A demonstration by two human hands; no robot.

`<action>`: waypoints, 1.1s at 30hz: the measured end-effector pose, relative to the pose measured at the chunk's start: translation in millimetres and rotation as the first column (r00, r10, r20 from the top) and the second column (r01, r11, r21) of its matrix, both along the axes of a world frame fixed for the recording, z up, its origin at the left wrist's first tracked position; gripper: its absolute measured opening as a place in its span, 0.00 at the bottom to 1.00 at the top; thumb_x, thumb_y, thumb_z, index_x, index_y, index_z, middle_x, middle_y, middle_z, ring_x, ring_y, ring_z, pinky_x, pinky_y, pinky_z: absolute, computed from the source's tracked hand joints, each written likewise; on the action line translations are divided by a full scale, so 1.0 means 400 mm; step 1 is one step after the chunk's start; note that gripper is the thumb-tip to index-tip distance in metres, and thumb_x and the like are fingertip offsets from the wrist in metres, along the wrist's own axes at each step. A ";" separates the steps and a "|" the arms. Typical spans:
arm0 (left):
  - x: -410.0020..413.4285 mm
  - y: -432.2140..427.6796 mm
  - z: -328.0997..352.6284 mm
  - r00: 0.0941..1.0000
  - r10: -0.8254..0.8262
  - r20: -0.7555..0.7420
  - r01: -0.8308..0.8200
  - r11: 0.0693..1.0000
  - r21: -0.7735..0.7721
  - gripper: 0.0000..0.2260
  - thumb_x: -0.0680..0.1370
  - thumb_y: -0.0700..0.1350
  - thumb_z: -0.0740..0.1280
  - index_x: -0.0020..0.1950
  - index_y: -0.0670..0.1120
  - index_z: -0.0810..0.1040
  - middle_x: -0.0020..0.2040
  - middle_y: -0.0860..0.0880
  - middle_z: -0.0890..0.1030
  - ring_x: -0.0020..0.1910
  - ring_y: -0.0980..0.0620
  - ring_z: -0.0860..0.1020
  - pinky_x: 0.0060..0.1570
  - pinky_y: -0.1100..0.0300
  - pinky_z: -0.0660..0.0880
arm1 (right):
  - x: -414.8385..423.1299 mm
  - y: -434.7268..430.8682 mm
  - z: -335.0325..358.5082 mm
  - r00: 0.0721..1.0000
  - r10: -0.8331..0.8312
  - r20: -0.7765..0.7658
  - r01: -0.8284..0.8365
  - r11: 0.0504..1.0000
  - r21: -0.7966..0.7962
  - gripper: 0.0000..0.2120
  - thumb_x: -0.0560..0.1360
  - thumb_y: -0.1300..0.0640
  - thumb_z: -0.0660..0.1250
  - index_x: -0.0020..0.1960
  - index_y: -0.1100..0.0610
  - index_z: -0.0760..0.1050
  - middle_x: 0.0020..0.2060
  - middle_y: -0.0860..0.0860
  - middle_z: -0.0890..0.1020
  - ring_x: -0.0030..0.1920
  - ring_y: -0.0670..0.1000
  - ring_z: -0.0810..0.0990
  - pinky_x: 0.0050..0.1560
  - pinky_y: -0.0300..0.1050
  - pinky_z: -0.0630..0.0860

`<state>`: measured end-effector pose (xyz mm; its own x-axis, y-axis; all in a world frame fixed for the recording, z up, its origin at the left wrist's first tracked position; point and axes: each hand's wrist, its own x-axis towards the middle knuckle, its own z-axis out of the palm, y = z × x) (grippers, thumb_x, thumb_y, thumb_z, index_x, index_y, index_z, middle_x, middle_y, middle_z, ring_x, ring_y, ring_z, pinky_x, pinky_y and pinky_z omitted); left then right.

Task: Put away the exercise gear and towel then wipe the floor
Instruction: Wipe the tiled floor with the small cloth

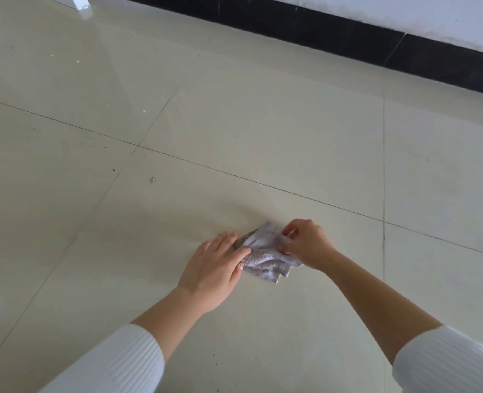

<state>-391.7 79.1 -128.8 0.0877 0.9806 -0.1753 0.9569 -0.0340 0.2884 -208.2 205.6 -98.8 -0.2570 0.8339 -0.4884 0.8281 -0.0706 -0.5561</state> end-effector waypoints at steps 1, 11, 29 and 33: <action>-0.001 -0.001 0.001 1.000 -0.001 0.002 0.001 1.000 -0.014 0.17 0.78 0.51 0.52 0.64 0.54 0.71 0.66 0.47 0.75 0.66 0.44 0.73 0.59 0.47 0.74 | 0.000 0.008 0.004 0.999 0.011 0.048 -0.011 1.000 0.009 0.06 0.68 0.57 0.72 0.44 0.57 0.79 0.37 0.51 0.81 0.36 0.50 0.77 0.32 0.41 0.73; -0.115 -0.031 0.304 0.833 0.420 0.360 -0.408 0.906 -0.112 0.22 0.82 0.46 0.55 0.76 0.55 0.58 0.74 0.57 0.64 0.72 0.58 0.64 0.67 0.60 0.65 | -0.170 -0.015 0.357 0.959 -0.063 -0.277 0.001 0.976 -0.216 0.05 0.68 0.66 0.68 0.43 0.61 0.76 0.34 0.50 0.78 0.34 0.47 0.75 0.33 0.38 0.70; -0.641 -0.521 1.752 0.525 0.836 0.157 -0.835 0.542 -0.093 0.25 0.81 0.56 0.54 0.76 0.49 0.59 0.77 0.48 0.60 0.74 0.49 0.60 0.69 0.54 0.65 | -0.947 -0.404 1.783 0.857 0.382 -0.346 -0.453 0.879 -0.151 0.06 0.66 0.64 0.70 0.43 0.60 0.79 0.36 0.52 0.80 0.37 0.49 0.77 0.36 0.40 0.73; -0.818 -0.630 1.918 0.488 0.871 0.056 -0.870 0.491 -0.054 0.28 0.78 0.61 0.49 0.75 0.49 0.60 0.76 0.47 0.61 0.73 0.48 0.62 0.66 0.53 0.67 | -1.159 -0.507 1.936 0.787 0.520 -0.333 -0.571 0.818 -0.072 0.06 0.66 0.65 0.69 0.42 0.59 0.79 0.33 0.49 0.79 0.33 0.48 0.75 0.31 0.38 0.70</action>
<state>-719.0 -172.8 638.3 -0.7969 0.5614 -0.2231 0.4751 0.8105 0.3425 -671.7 2.6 675.6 -0.7929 0.4280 -0.4337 0.5611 0.2355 -0.7935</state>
